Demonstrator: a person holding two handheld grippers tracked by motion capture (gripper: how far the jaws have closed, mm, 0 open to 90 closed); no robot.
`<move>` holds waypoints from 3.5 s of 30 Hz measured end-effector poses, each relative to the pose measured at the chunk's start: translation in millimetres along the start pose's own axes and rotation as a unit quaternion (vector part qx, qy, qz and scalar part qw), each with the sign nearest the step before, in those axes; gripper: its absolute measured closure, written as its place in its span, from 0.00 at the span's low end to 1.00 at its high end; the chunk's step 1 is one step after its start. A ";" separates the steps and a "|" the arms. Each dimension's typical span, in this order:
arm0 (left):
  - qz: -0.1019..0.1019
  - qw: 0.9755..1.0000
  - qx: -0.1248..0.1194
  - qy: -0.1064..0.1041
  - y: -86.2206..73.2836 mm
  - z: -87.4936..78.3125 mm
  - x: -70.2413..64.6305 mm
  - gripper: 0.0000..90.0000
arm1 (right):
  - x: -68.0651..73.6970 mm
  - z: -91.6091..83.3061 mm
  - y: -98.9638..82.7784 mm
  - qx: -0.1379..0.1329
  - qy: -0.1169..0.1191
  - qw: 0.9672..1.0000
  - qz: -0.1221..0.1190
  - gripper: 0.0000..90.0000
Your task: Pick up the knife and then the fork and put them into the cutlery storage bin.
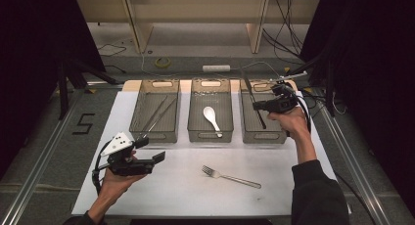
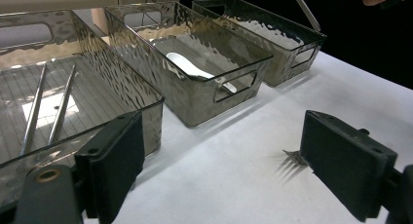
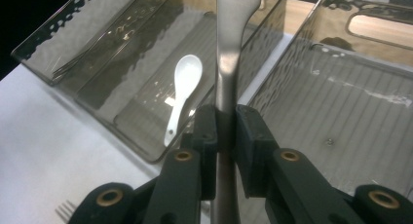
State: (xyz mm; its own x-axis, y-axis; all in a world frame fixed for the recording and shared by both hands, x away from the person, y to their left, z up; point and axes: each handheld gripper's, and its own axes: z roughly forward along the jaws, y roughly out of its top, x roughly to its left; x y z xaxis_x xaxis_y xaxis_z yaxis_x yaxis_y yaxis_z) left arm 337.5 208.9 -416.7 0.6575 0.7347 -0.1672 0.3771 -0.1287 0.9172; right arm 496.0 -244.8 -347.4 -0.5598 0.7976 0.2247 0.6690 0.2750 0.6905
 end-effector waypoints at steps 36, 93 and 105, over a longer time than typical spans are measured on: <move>0.001 1.000 0.000 0.000 -0.3 -1.2 -0.2 0.18 | -31.1 55.3 -28.5 0.054 -0.105 0.991 0.071 0.89; 0.002 1.000 0.001 0.002 -0.8 -1.3 -0.4 0.18 | 96.6 10.8 -68.7 0.096 0.015 0.982 -0.160 0.32; 0.001 1.000 0.000 0.002 -0.9 -2.4 0.1 0.18 | 108.7 23.0 -81.9 0.146 0.026 0.972 -0.180 0.30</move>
State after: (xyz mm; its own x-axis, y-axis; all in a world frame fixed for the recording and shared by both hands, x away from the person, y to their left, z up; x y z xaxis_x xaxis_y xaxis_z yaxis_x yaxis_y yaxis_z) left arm 335.7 210.7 -416.6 0.6549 0.7377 -0.1641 0.3756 -0.1294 0.9177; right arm 391.6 -168.3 -395.3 -0.8026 0.5949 0.0440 0.5308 0.6786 0.5077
